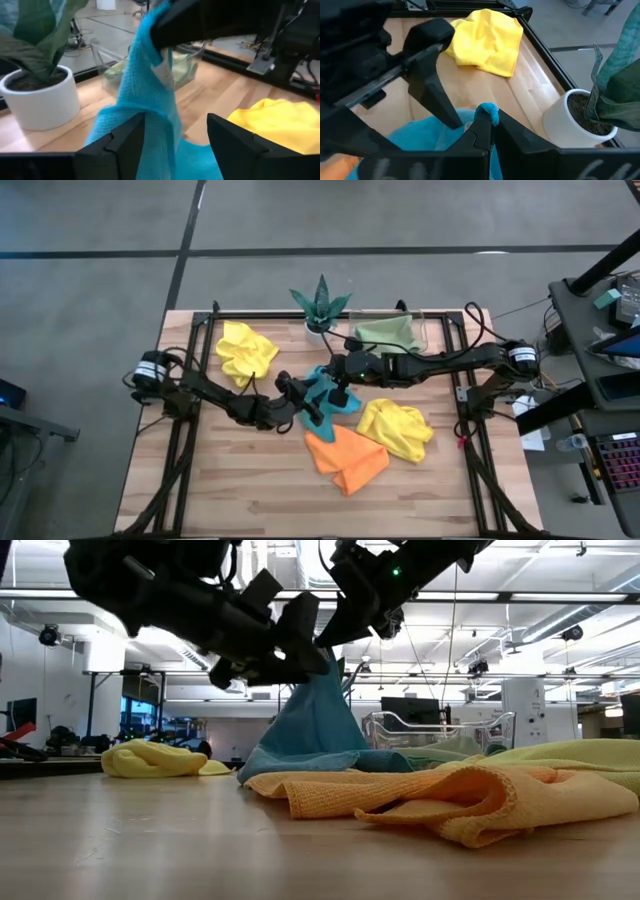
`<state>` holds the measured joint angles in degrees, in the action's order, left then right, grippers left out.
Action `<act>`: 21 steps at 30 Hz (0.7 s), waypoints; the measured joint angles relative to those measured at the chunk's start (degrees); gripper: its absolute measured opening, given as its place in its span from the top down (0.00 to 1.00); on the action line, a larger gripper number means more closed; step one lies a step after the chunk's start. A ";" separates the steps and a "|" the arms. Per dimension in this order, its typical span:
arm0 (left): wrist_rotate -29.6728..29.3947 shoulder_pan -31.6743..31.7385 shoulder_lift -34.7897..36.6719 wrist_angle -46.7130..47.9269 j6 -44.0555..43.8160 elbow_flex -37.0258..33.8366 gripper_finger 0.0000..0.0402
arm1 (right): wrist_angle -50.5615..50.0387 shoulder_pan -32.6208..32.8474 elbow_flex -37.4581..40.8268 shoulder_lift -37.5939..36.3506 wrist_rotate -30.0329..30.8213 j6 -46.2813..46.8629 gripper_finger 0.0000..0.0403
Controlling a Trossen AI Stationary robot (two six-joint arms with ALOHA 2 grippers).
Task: Fold microfiber towels
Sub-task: Prepare the blue microfiber towel
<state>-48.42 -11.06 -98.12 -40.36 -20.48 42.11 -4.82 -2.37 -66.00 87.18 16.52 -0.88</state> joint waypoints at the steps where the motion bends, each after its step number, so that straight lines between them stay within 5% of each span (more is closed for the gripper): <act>1: -0.18 0.20 -0.54 -0.85 0.10 0.00 0.50 | 0.00 0.00 0.00 0.00 0.01 -0.01 0.98; 6: -3.03 0.36 -1.25 -1.29 0.11 -0.01 0.60 | 0.00 0.00 0.00 0.00 -0.01 -0.07 0.98; 13: -4.30 0.33 -0.75 -1.22 2.05 0.08 0.96 | 0.41 0.00 0.00 0.02 -0.01 -0.14 0.98; 21: -6.77 -1.92 3.83 -1.10 9.87 -0.13 1.00 | -1.05 0.11 0.00 0.04 0.01 -1.32 0.98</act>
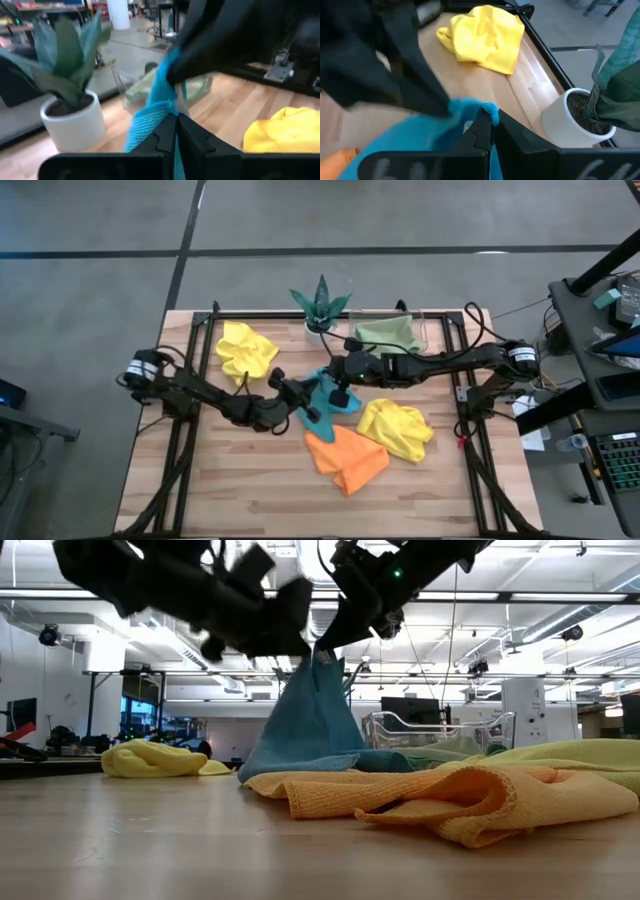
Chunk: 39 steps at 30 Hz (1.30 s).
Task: Fold microfiber towels
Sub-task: Prepare the blue microfiber towel
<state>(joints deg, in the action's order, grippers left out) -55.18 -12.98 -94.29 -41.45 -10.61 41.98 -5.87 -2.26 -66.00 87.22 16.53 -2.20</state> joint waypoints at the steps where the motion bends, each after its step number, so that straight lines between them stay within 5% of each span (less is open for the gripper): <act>1: -0.79 -0.45 0.85 -0.08 0.95 0.00 1.00 | -0.34 0.00 0.00 0.00 -0.01 -0.02 0.98; 14: -6.43 -8.20 16.49 3.62 18.04 -0.31 1.00 | -1.19 0.05 0.00 -1.49 -0.04 -1.03 0.98; 25: -7.16 -12.71 33.29 19.37 18.69 -0.39 1.00 | -1.65 0.16 0.00 -8.55 -6.05 -4.85 0.98; 32: -6.81 -13.46 40.43 19.85 24.91 0.44 1.00 | -1.03 0.13 -1.18 -12.02 -11.07 -12.33 0.98; 39: -5.53 -14.64 43.45 20.11 24.85 -1.28 1.00 | -1.07 0.16 -1.56 -12.10 -12.66 -10.32 0.96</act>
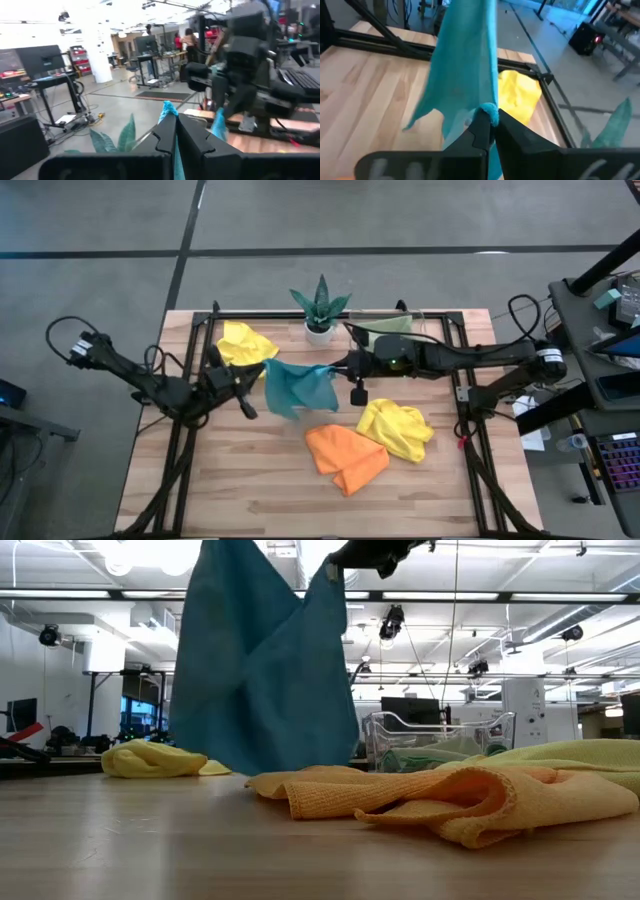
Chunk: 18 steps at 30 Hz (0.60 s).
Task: Fold microfiber towels
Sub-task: Prepare the blue microfiber towel
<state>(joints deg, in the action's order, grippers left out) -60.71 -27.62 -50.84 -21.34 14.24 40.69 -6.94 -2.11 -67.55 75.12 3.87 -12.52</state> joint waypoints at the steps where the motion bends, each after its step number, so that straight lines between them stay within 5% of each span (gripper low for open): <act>1: 0.06 -0.46 -0.17 0.06 -0.55 -0.25 1.00 | -0.02 -0.02 0.04 0.34 0.06 1.23 0.94; 8: 1.08 -4.78 -4.65 0.00 -4.74 -1.74 1.00 | -0.06 0.04 0.20 4.07 -7.10 6.99 0.74; 18: 1.01 -11.41 -11.09 -1.05 -13.73 -2.00 1.00 | 0.31 -0.03 -0.44 6.00 -7.49 6.45 0.44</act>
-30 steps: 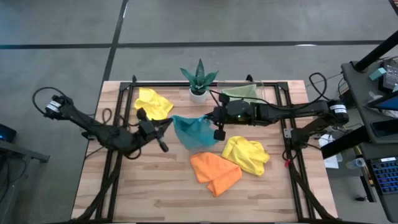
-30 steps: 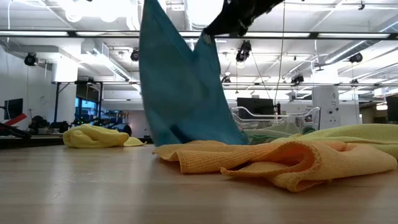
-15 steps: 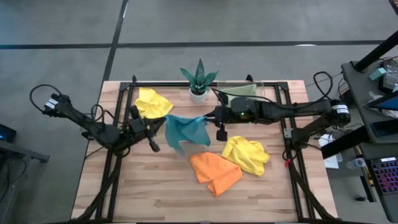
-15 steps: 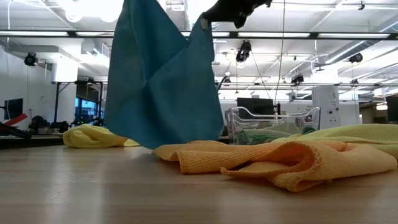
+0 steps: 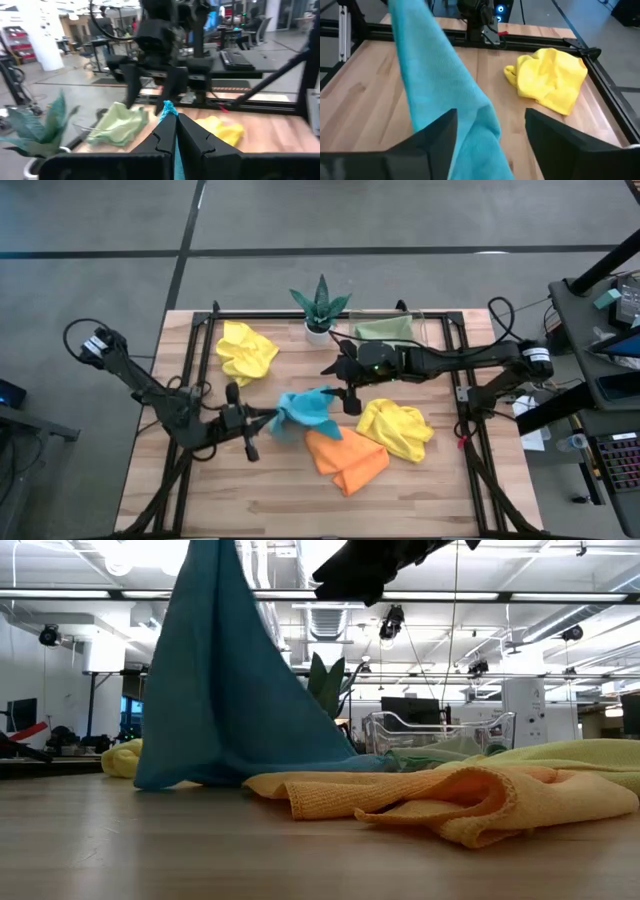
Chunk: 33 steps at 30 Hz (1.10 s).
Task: Fold microfiber towels
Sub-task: Prepare the blue microfiber towel
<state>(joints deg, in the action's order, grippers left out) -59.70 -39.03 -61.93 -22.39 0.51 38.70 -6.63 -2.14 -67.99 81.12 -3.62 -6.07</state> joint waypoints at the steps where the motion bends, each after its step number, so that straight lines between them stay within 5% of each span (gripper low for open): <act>1: 0.00 -0.51 -0.37 -0.07 -0.33 0.00 1.00 | 0.31 0.01 -0.01 0.00 0.00 -0.44 0.42; 13: -0.85 -1.15 -0.87 -1.16 -1.62 0.00 1.00 | 3.23 -0.01 0.26 0.02 -0.76 -3.07 0.33; 18: -0.77 -1.22 -0.87 -1.14 -2.82 0.00 1.00 | 12.83 0.03 1.19 3.45 -12.54 -3.66 0.34; 24: 0.87 -1.22 -0.87 -1.02 -5.54 -0.82 1.00 | 22.23 -0.03 0.32 10.68 -14.57 -5.65 0.34; 33: 0.90 -1.21 -0.83 -1.11 -8.08 -1.96 1.00 | 20.25 0.66 -7.54 16.11 -26.39 -4.00 0.35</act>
<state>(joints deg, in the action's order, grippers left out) -58.81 -40.24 -62.76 -23.50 -7.57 36.74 13.62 -1.48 -75.53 97.23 -30.01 -10.07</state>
